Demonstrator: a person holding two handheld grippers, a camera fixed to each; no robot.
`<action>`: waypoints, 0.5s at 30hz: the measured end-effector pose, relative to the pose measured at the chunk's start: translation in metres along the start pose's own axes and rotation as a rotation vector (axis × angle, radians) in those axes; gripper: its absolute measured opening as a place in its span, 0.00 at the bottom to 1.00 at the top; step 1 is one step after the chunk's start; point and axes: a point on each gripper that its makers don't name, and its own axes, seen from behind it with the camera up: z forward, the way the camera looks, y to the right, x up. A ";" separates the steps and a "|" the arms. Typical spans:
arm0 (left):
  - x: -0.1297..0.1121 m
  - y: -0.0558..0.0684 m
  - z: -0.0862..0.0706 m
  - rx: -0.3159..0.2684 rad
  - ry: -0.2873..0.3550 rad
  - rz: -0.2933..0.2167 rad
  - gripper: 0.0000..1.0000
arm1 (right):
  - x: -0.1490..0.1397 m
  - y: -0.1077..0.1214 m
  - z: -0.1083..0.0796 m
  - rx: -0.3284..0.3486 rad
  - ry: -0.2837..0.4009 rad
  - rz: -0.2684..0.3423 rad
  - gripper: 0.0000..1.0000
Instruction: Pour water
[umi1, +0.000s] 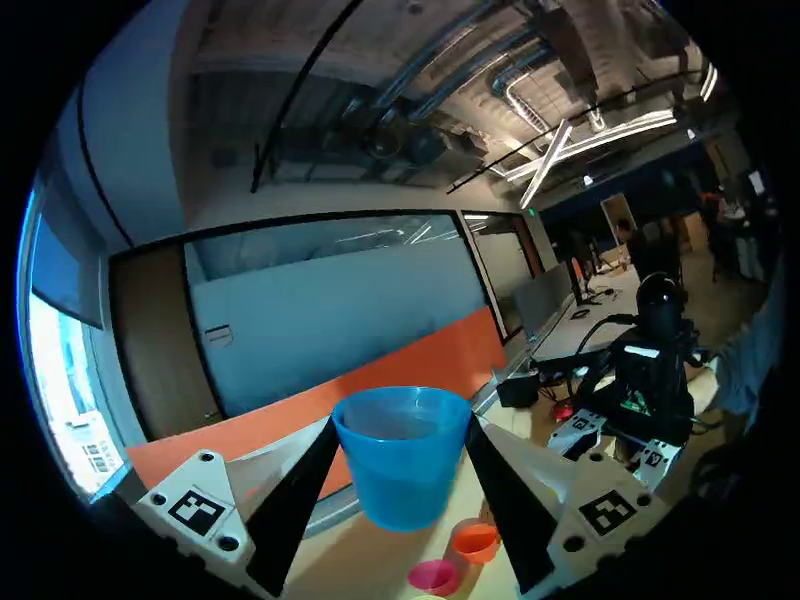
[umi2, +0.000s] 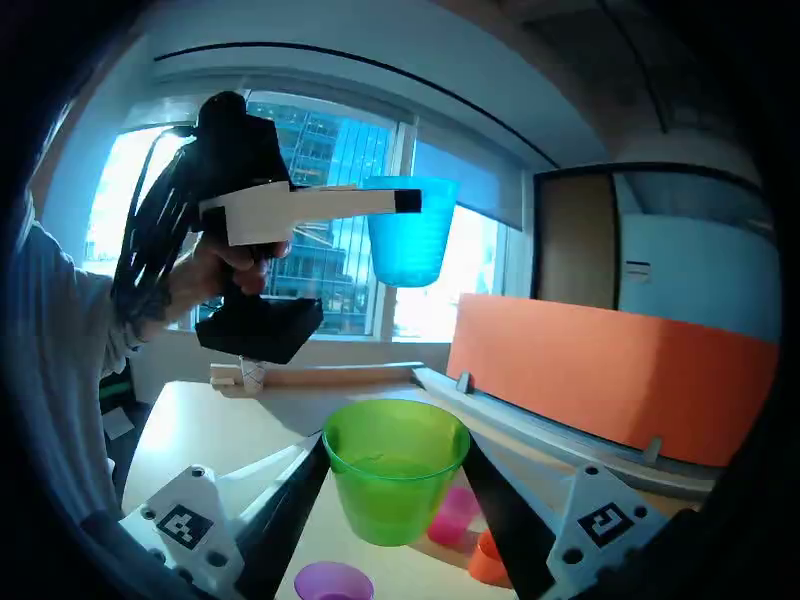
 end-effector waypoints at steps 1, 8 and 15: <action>0.000 0.000 0.000 -0.003 -0.001 -0.021 0.87 | 0.000 0.000 0.000 0.000 0.001 0.000 0.91; -0.003 0.005 0.002 -0.023 -0.011 -0.163 0.87 | 0.002 0.003 -0.003 -0.005 0.007 0.004 0.91; -0.002 0.008 0.001 -0.039 -0.013 -0.253 0.87 | 0.003 0.004 -0.004 -0.009 0.011 0.011 0.91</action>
